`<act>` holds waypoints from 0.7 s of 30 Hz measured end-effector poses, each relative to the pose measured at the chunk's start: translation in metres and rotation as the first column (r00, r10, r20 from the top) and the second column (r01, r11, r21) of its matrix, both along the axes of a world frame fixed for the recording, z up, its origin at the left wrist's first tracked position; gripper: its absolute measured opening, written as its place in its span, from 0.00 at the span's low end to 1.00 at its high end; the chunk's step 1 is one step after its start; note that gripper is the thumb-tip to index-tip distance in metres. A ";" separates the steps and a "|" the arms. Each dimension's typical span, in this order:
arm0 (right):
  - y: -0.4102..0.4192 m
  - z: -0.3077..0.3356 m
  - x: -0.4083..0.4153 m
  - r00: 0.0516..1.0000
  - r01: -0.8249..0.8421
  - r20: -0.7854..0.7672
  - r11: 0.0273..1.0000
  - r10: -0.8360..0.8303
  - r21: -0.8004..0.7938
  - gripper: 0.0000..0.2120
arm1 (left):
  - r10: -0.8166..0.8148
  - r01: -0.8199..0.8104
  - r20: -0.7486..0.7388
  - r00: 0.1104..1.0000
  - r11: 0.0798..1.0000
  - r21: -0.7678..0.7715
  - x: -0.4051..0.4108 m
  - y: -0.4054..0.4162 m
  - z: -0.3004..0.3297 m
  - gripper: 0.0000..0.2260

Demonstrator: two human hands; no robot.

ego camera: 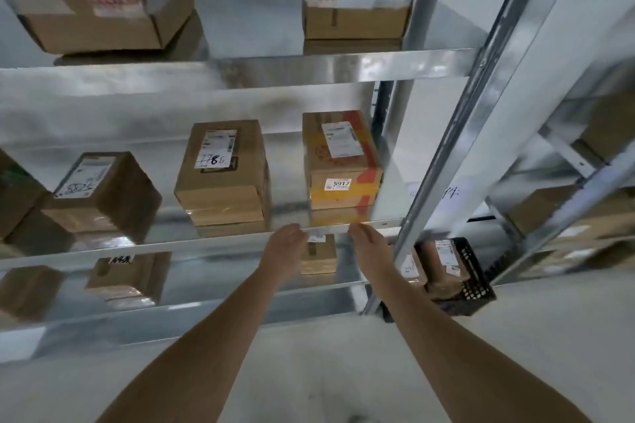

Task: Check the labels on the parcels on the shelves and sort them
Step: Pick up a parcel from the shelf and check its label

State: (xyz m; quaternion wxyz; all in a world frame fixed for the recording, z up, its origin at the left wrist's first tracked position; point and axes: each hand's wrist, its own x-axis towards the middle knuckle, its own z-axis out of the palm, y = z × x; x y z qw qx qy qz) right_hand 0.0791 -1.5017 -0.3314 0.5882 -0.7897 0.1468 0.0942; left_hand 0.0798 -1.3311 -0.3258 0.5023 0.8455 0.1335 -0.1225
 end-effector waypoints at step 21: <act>-0.003 -0.408 0.107 0.998 0.015 0.052 0.992 -0.022 0.125 0.08 | 0.237 -0.228 0.018 0.971 0.950 -0.212 0.103 -0.001 -0.405 0.26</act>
